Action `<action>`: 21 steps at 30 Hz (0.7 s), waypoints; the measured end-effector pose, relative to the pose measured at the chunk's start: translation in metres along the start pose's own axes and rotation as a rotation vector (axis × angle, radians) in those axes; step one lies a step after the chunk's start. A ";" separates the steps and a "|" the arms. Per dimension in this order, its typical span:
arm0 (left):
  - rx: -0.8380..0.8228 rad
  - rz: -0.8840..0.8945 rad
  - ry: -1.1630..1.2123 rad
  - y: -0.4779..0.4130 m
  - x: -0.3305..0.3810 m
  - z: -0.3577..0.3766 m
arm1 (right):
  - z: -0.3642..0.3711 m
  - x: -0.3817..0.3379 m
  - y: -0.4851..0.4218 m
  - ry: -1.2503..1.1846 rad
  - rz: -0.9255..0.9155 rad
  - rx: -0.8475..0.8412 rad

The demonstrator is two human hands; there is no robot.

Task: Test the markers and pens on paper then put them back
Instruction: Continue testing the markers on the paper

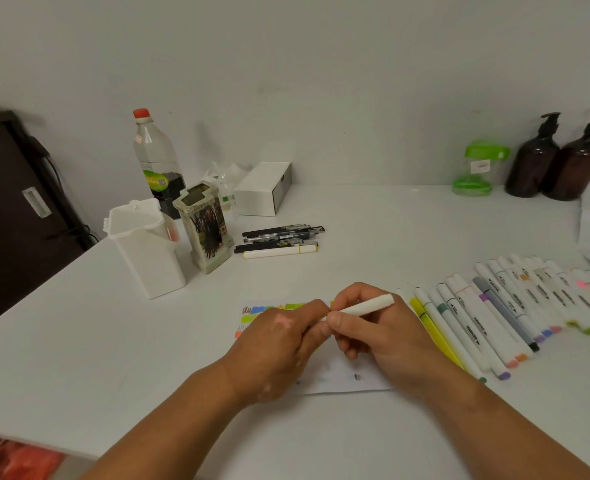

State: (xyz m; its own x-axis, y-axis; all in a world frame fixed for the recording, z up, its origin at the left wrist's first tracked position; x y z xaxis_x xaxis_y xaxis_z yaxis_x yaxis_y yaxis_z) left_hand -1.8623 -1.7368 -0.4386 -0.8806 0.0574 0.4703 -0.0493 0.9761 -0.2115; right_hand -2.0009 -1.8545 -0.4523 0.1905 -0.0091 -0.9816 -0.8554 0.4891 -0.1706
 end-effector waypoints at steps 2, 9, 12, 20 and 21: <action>-0.023 0.008 0.027 0.000 -0.006 0.001 | 0.001 0.001 -0.001 0.023 -0.009 0.017; -0.125 -0.169 -0.217 0.010 -0.040 0.009 | -0.001 0.010 -0.004 0.054 0.146 0.205; -0.104 -0.195 -0.203 0.013 -0.044 0.014 | 0.003 0.016 -0.001 0.269 0.201 0.173; -0.064 -0.199 -0.202 0.018 -0.045 0.018 | 0.002 0.017 -0.001 0.590 0.179 0.176; -0.062 -0.200 -0.200 0.018 -0.046 0.019 | 0.002 0.017 -0.001 0.602 0.180 0.175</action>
State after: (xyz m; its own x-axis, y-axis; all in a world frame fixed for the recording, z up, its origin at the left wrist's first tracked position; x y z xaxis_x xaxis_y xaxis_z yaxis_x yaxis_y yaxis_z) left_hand -1.8318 -1.7258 -0.4796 -0.9321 -0.1737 0.3178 -0.2076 0.9753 -0.0759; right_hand -1.9960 -1.8533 -0.4688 -0.2950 -0.3765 -0.8782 -0.7480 0.6629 -0.0330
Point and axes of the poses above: each hand's wrist, its own y-axis away from the middle knuckle, its own z-axis out of the palm, x = y × z, the point moved 1 cm from there along -y, towards the middle knuckle, and after that the axes turned 5 degrees about -x, right-handed, at the moved point
